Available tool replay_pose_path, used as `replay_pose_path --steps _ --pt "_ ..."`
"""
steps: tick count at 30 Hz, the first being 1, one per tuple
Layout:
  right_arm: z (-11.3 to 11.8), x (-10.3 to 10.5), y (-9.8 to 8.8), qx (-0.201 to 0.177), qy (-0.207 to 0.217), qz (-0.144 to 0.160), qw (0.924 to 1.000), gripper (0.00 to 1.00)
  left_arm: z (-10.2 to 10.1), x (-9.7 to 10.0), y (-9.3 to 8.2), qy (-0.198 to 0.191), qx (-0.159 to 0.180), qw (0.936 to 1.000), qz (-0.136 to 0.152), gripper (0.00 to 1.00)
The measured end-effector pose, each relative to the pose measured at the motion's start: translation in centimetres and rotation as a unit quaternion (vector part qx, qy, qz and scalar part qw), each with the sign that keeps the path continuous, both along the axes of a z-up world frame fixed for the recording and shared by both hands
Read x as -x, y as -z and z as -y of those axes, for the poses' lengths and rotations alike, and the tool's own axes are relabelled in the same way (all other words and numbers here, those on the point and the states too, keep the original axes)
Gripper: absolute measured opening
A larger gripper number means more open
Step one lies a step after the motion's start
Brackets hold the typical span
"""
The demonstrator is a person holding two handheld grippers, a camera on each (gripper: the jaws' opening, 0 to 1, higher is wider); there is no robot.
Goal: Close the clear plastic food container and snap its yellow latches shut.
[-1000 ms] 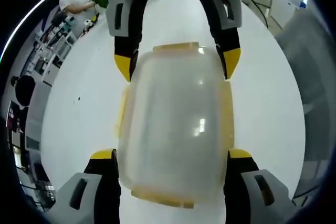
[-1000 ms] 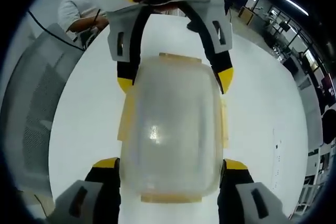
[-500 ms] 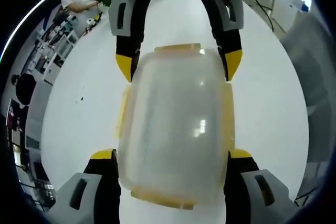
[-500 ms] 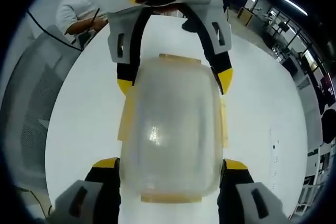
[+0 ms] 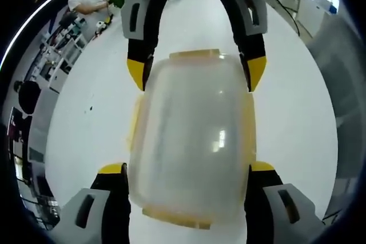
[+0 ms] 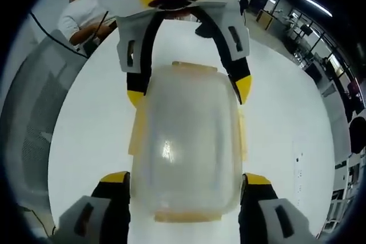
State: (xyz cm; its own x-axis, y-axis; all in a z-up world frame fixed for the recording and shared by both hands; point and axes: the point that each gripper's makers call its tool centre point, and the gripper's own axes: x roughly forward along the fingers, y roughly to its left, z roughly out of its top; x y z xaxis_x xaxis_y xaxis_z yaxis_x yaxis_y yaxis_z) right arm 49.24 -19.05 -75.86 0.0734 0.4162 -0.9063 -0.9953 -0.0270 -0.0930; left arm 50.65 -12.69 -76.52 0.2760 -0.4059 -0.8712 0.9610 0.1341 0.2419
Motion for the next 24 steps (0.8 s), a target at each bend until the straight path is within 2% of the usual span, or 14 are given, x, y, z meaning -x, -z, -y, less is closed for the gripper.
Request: replay_pose_path --steps 2,3,5,8,11,24 --pt "0.0 -0.1 -0.2 -0.006 0.006 0.002 1.0000 0.84 -0.2 -0.1 0.0 -0.004 -0.003 1.0000 0.002 0.81" --pt "0.1 -0.3 -0.4 -0.007 0.002 0.012 0.9999 0.85 -0.2 -0.1 -0.2 -0.004 -0.001 1.0000 0.003 0.82" --pt "0.2 -0.3 -0.5 -0.008 0.002 0.016 0.9998 0.85 0.2 -0.2 -0.7 -0.014 0.020 0.9997 0.001 0.84" --pt "0.4 -0.2 -0.8 -0.015 0.007 0.019 0.9997 0.87 -0.1 -0.3 -1.0 -0.015 0.018 0.9997 0.007 0.85" --pt "0.6 -0.3 -1.0 -0.025 0.021 0.022 0.9992 0.87 -0.1 -0.1 -1.5 -0.015 0.032 0.9994 0.003 0.86" --pt "0.3 0.4 -2.3 -0.059 0.065 0.023 0.9959 0.84 0.0 0.5 -2.4 -0.036 0.063 0.9974 0.002 0.86"
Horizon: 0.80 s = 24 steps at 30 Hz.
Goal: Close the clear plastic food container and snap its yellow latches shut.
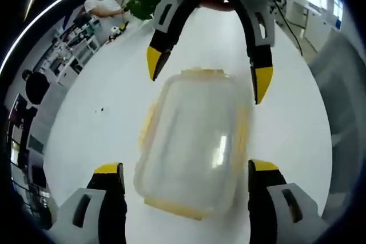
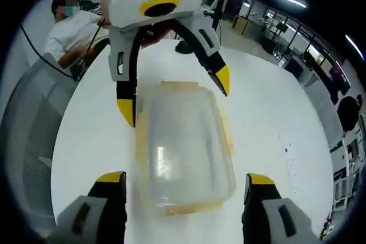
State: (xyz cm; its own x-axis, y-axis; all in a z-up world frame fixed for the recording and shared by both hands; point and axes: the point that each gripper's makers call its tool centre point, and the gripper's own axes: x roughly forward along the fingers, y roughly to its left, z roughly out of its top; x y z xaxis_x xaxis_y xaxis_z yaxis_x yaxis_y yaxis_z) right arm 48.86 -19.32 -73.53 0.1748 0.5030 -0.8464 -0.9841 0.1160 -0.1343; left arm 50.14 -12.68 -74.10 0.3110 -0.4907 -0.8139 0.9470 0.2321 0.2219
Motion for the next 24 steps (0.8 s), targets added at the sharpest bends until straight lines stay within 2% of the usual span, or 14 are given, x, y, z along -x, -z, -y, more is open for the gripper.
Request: replay_pose_path --steps 6,11,14,24 --pt "-0.1 0.2 -0.3 -0.015 0.025 -0.002 0.9996 0.84 -0.3 0.4 0.1 -0.018 0.002 0.9998 -0.001 0.85" --pt "0.1 0.7 -0.5 -0.022 0.037 -0.002 0.9991 0.82 -0.6 0.5 -0.5 -0.037 0.016 0.9992 -0.001 0.85" --pt "0.0 0.9 -1.1 -0.041 0.058 -0.008 0.9974 0.82 -0.8 0.8 -0.8 -0.046 0.024 0.9986 -0.003 0.86" --pt "0.6 1.6 -1.8 -0.045 0.070 0.012 0.9965 0.84 -1.5 1.9 -0.9 -0.057 0.025 0.9981 -0.001 0.87"
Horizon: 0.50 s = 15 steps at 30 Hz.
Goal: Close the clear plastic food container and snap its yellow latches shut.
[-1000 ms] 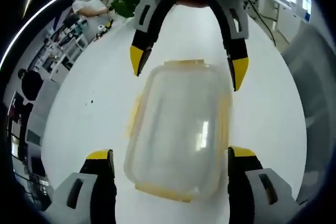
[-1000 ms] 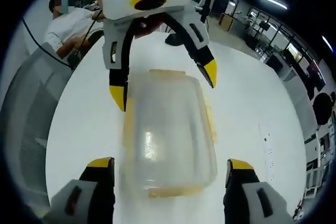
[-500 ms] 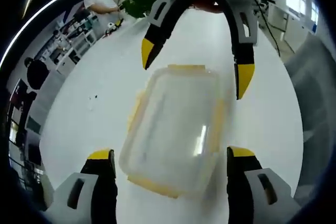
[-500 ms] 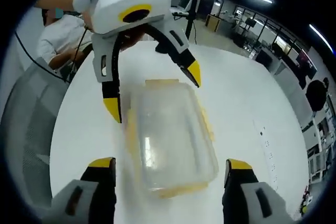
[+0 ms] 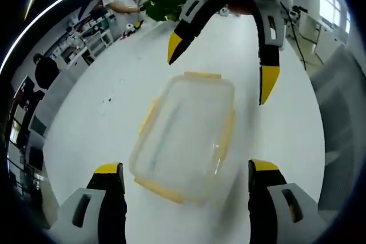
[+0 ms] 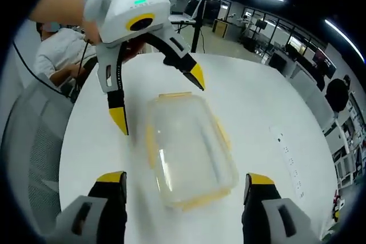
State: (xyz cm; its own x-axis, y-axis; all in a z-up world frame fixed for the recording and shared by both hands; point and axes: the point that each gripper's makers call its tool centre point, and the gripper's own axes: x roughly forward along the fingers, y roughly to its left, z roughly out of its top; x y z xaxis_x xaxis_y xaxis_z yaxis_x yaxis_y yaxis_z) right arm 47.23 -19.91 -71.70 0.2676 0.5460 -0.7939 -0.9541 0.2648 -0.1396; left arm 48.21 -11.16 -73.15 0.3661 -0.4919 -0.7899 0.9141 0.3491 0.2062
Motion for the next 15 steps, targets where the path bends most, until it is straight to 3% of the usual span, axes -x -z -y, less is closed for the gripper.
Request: replay_pose_path --steps 5,15 --pt "0.4 0.4 -0.1 -0.003 0.013 0.003 0.9999 0.85 -0.5 0.1 -0.5 -0.013 0.003 0.9999 0.009 0.87" --pt "1.2 2.0 -0.1 -0.016 0.037 0.002 0.9992 0.85 -1.5 1.7 -0.4 -0.046 0.023 0.9987 0.000 0.88"
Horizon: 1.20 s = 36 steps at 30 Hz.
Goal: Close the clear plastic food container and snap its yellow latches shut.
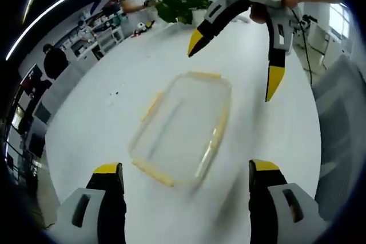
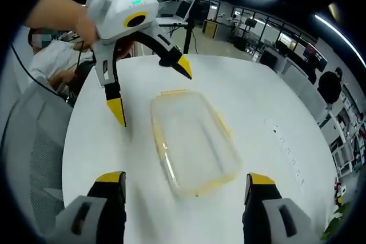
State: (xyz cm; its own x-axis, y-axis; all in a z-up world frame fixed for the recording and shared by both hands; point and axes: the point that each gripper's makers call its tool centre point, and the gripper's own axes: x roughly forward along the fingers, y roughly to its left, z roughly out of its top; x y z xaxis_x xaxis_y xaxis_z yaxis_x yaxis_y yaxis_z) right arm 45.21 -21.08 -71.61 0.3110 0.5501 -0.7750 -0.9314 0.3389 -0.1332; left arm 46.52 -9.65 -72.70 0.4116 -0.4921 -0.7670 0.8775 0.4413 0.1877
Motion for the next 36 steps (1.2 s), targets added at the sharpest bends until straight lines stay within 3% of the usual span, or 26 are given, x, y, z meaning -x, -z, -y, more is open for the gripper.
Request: replay_pose_path --steps 17,23,27,36 --pt "0.8 1.9 -0.6 -0.031 0.037 -0.001 0.9988 0.85 -1.4 2.3 -0.1 -0.050 0.029 0.9983 -0.012 0.89" --pt "1.1 2.5 -0.6 -0.042 0.052 0.000 0.9978 0.86 -1.5 3.9 0.3 -0.066 0.037 0.9968 -0.026 0.88" --pt "1.3 2.9 -0.5 -0.049 0.059 -0.002 0.9970 0.86 -1.4 4.6 0.2 -0.080 0.058 0.9947 -0.031 0.89" --pt "1.6 4.1 -0.7 -0.064 0.078 0.002 0.9949 0.86 -1.5 6.0 0.0 -0.091 0.076 0.9926 -0.028 0.90"
